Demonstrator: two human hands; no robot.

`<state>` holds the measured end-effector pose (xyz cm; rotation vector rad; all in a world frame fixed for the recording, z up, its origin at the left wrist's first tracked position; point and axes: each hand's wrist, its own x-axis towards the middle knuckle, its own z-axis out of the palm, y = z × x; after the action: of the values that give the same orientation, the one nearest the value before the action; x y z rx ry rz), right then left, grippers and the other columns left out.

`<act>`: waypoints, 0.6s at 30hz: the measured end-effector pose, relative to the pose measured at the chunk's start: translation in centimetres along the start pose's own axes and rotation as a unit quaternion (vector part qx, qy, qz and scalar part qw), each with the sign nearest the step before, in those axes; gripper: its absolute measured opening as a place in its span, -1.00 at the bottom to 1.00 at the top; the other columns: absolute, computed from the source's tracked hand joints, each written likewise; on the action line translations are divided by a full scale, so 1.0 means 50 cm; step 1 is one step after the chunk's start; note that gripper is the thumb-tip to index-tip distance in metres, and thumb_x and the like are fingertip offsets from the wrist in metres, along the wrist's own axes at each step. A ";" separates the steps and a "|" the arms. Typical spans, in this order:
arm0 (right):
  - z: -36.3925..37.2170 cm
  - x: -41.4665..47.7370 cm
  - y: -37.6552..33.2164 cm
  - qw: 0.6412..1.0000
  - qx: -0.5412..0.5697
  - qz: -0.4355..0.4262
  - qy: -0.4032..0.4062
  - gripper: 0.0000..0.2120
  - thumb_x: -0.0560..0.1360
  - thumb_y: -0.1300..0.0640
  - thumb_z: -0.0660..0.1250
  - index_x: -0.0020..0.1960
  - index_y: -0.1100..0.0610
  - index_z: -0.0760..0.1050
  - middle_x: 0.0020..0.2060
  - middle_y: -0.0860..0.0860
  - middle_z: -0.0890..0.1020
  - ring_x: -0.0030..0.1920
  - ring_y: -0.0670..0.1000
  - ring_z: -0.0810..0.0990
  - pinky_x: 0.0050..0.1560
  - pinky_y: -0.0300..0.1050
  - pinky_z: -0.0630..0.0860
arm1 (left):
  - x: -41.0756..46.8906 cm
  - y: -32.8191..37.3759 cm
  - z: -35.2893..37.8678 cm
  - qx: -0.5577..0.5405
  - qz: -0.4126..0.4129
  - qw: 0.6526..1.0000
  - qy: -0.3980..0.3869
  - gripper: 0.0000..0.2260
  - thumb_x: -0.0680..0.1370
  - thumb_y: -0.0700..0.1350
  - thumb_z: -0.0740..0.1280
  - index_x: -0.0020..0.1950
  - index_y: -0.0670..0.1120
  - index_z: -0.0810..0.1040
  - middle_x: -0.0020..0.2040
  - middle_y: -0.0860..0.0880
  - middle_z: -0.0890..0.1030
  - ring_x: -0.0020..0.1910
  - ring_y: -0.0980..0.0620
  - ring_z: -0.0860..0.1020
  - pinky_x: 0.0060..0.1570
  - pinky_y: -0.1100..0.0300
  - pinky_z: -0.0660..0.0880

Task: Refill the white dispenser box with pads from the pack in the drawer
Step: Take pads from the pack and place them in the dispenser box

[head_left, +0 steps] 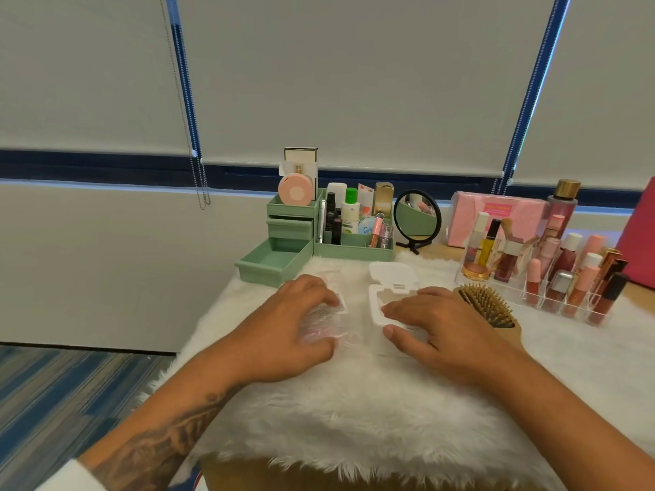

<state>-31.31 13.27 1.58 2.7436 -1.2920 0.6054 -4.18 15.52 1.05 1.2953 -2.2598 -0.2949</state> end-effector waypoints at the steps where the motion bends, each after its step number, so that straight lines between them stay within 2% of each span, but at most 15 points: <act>1: -0.001 0.001 -0.003 1.000 0.001 -0.004 0.001 -0.50 0.57 -0.27 0.07 0.21 -0.01 0.62 0.14 -0.16 0.67 0.12 -0.14 0.60 0.32 -0.06 0.39 | -0.009 -0.006 0.000 0.000 0.000 1.000 0.015 -0.63 0.45 0.18 0.34 0.23 0.16 0.46 0.24 0.23 0.38 0.30 0.19 0.37 0.30 0.13 0.42; 4: -0.005 0.008 -0.011 1.000 0.000 -0.012 0.019 -0.53 0.58 -0.27 0.07 0.11 -0.02 0.63 0.05 -0.16 0.69 0.03 -0.10 0.61 0.22 -0.05 0.42 | -0.024 -0.015 0.011 -0.002 -0.001 0.998 0.065 -0.76 0.48 0.18 0.28 0.05 0.09 0.50 0.09 0.20 0.45 0.15 0.15 0.42 0.10 0.15 0.47; 8: -0.008 0.014 -0.037 0.992 0.032 -0.001 0.119 -0.64 0.59 -0.25 0.11 0.07 -0.07 0.58 0.05 -0.18 0.61 0.08 -0.12 0.52 0.16 -0.04 0.41 | -0.018 -0.030 0.025 -0.040 -0.026 0.989 0.142 -0.93 0.60 -0.04 0.31 0.01 0.02 0.57 -0.07 0.16 0.58 -0.05 0.14 0.53 -0.05 0.02 0.53; 10: -0.006 0.022 -0.066 0.989 0.065 -0.020 0.134 -0.77 0.58 -0.17 0.22 0.04 -0.06 0.54 0.10 -0.16 0.56 0.16 -0.11 0.47 0.17 -0.09 0.39 | -0.013 -0.031 0.026 -0.054 -0.045 0.985 0.155 -0.89 0.61 -0.08 0.32 0.09 0.06 0.61 -0.04 0.17 0.65 -0.05 0.15 0.59 -0.03 0.10 0.55; 12: 0.000 0.034 -0.097 0.992 0.070 -0.047 0.097 -0.84 0.57 -0.13 0.27 0.01 -0.10 0.56 0.24 -0.15 0.50 0.28 -0.10 0.39 0.24 -0.11 0.33 | -0.011 -0.032 0.032 -0.041 -0.037 0.985 0.163 -0.82 0.61 -0.06 0.32 0.19 0.08 0.63 0.05 0.15 0.69 0.00 0.13 0.63 0.01 0.15 0.57; 15: 0.022 0.056 -0.124 0.996 0.039 -0.063 0.044 -0.77 0.57 -0.15 0.23 0.05 -0.16 0.64 0.36 -0.14 0.46 0.34 -0.08 0.34 0.34 -0.09 0.24 | -0.012 -0.030 0.042 -0.011 -0.009 0.984 0.179 -0.71 0.59 -0.03 0.31 0.30 0.07 0.61 0.15 0.09 0.70 0.07 0.09 0.65 0.07 0.18 0.58; 16: 0.031 0.063 -0.128 0.997 0.024 -0.059 0.043 -0.74 0.58 -0.16 0.20 0.08 -0.17 0.65 0.32 -0.13 0.51 0.31 -0.07 0.39 0.36 -0.08 0.21 | -0.013 -0.031 0.042 -0.013 -0.004 0.983 0.185 -0.70 0.58 -0.03 0.32 0.31 0.06 0.60 0.17 0.09 0.69 0.08 0.11 0.64 0.07 0.21 0.57; 18: 0.046 0.074 -0.130 0.998 -0.001 -0.035 0.059 -0.69 0.58 -0.17 0.16 0.08 -0.14 0.66 0.12 -0.13 0.65 0.15 -0.07 0.52 0.39 -0.05 0.17 | -0.017 -0.030 0.039 -0.017 -0.004 0.982 0.190 -0.67 0.57 -0.03 0.34 0.34 0.06 0.57 0.19 0.11 0.66 0.12 0.17 0.60 0.10 0.28 0.54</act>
<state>-23.58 14.32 1.60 2.6926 -1.1652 0.7478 -3.77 15.34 -1.49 1.2244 -1.9195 -0.0787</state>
